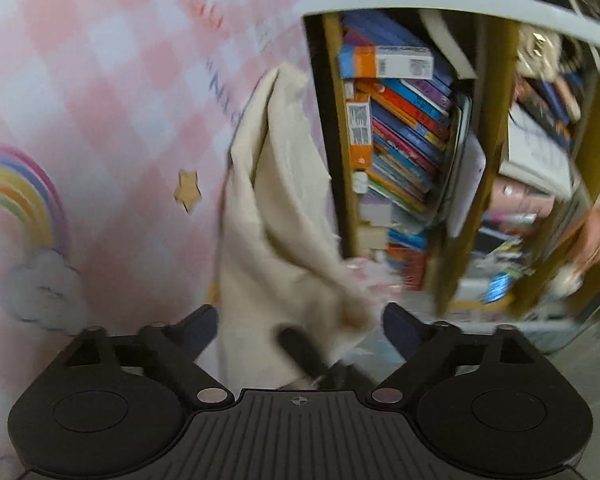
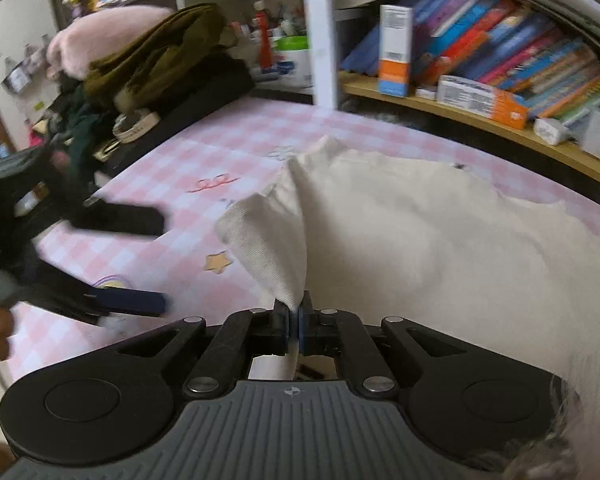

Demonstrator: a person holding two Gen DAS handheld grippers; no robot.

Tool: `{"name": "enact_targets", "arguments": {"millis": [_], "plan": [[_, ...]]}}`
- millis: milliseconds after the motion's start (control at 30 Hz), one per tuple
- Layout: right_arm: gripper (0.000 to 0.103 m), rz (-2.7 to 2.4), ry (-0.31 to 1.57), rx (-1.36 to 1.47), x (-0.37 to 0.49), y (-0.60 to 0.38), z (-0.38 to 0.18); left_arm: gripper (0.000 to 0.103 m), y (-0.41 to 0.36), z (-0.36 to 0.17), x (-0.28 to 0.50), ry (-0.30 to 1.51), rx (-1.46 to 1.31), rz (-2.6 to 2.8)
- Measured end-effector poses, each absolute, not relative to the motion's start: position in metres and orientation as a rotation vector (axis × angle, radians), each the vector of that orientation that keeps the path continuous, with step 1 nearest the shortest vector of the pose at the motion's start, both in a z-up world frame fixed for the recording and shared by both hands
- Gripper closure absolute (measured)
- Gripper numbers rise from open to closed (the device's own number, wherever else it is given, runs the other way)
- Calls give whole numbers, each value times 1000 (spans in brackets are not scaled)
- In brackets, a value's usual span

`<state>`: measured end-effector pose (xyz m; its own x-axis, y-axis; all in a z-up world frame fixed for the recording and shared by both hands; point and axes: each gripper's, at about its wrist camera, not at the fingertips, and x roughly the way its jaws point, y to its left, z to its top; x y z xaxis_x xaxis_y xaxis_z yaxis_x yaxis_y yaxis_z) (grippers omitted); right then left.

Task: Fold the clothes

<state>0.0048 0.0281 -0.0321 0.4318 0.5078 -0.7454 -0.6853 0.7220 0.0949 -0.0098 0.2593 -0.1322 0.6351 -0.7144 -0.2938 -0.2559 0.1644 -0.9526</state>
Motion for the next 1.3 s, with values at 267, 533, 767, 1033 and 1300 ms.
{"name": "enact_targets", "arguments": {"millis": [267, 533, 767, 1033, 1300], "plan": [[56, 790, 893, -247, -2, 26, -26, 11, 251, -133, 4, 919, -1360, -375], [33, 595, 966, -36, 58, -36, 6, 95, 252, -126, 2, 974, -1181, -297], [28, 485, 1106, -93, 144, 9, 8, 96, 198, -59, 15, 870, -679, -457], [29, 608, 1205, -402, 197, 137, -11, 96, 173, -53, 25, 859, -563, -512], [35, 524, 1209, -829, 192, 193, -60, 96, 179, -55, 23, 843, -564, -510]]}}
